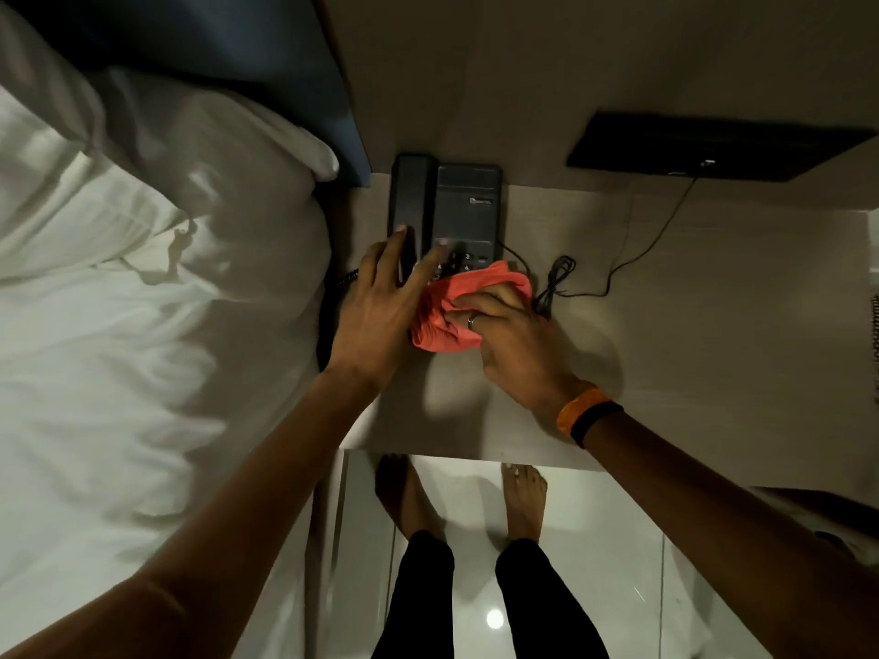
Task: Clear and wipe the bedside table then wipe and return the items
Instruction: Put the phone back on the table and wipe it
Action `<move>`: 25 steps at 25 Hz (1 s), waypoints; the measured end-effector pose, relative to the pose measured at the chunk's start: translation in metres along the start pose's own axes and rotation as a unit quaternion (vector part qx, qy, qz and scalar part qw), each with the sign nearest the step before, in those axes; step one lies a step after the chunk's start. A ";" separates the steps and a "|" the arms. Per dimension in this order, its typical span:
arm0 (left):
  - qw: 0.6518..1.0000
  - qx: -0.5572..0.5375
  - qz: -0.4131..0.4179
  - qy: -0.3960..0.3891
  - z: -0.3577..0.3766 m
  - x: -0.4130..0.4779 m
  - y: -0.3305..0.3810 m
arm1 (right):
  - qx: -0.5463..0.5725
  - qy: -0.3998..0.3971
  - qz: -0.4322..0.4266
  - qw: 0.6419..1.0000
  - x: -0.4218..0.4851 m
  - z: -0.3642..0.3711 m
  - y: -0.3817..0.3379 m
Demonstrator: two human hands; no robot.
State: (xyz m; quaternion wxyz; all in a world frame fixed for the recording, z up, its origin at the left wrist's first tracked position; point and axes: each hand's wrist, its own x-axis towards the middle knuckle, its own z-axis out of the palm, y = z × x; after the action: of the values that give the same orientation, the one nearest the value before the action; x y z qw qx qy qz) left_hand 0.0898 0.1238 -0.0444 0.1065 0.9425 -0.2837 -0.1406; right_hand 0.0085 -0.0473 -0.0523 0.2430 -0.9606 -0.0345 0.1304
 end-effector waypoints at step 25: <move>0.998 0.015 0.008 -0.065 0.147 -0.093 0.132 | -0.213 -0.019 -0.013 0.977 -0.146 0.082 0.113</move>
State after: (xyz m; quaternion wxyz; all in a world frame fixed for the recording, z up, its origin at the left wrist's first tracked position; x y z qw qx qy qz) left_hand -0.0986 0.0507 -0.1261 0.0750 0.9307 -0.2995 -0.1963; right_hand -0.1541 -0.1286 -0.1411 0.0337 -0.9871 -0.0787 0.1351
